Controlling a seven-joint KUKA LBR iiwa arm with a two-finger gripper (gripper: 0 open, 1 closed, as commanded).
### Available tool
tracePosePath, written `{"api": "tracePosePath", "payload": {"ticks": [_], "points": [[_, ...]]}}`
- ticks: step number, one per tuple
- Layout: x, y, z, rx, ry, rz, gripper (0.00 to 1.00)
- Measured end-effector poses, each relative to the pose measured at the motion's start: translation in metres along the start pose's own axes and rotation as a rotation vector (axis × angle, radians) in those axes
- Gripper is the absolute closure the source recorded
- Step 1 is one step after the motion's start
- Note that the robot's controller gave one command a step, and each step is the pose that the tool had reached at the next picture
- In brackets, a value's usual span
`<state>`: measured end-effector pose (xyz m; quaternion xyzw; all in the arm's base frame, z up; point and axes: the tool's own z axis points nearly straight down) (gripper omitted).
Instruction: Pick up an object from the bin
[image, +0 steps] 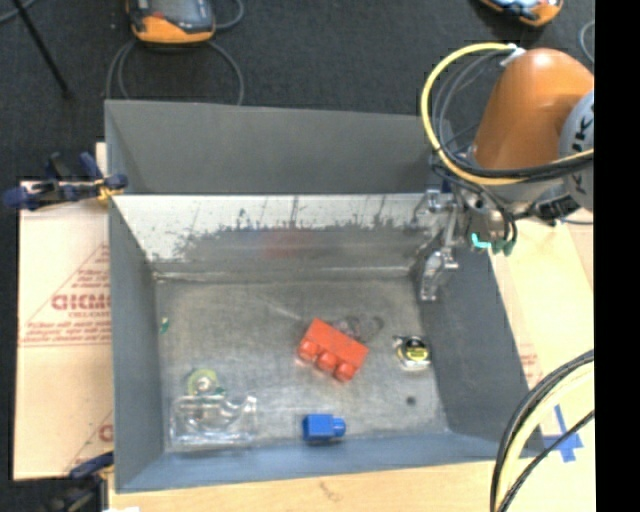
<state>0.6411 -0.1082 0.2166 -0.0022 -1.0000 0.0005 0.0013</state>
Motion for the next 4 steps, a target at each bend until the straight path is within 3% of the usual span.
{"api": "tracePosePath", "payload": {"ticks": [1,2,3,4], "points": [[0.056,0.068,0.136,-0.002,0.001,-0.275,0.0],[0.079,0.1,0.136,-0.001,-0.003,-0.088,0.0],[0.095,0.111,0.137,-0.002,-0.008,-0.019,0.0],[0.094,0.11,0.136,0.0,-0.012,-0.023,1.0]]}}
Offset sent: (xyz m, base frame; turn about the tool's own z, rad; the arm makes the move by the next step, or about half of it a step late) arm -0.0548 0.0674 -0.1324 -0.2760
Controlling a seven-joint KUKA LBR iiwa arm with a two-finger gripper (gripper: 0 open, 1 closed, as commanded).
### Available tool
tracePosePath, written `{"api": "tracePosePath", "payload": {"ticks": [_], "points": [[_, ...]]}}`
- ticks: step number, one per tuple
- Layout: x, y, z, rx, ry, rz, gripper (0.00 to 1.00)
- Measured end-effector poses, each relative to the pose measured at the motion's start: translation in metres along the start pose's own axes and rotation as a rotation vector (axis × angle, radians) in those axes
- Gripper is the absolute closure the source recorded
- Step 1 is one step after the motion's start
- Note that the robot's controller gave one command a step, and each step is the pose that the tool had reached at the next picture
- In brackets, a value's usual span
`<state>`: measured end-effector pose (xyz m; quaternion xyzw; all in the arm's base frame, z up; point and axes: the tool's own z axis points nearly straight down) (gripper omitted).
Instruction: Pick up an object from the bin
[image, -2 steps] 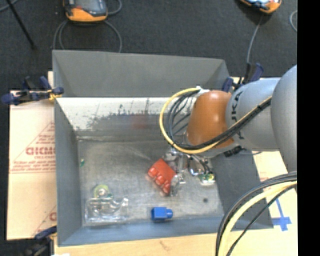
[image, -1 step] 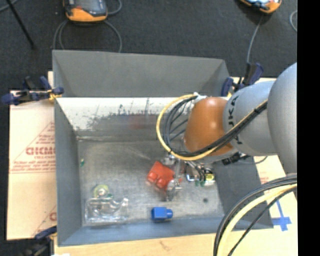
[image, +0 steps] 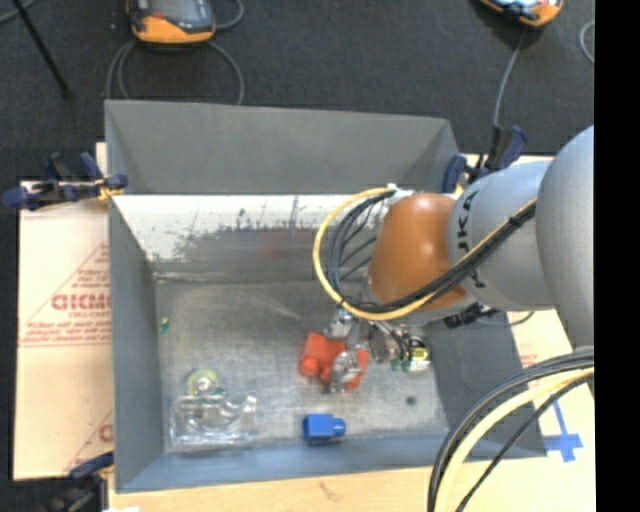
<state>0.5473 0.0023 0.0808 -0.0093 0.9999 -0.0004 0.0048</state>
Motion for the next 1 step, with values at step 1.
{"api": "tracePosePath", "payload": {"ticks": [1], "points": [[-0.0002,-0.0103,-0.1487,0.001,-0.002,-0.096,1.0]]}}
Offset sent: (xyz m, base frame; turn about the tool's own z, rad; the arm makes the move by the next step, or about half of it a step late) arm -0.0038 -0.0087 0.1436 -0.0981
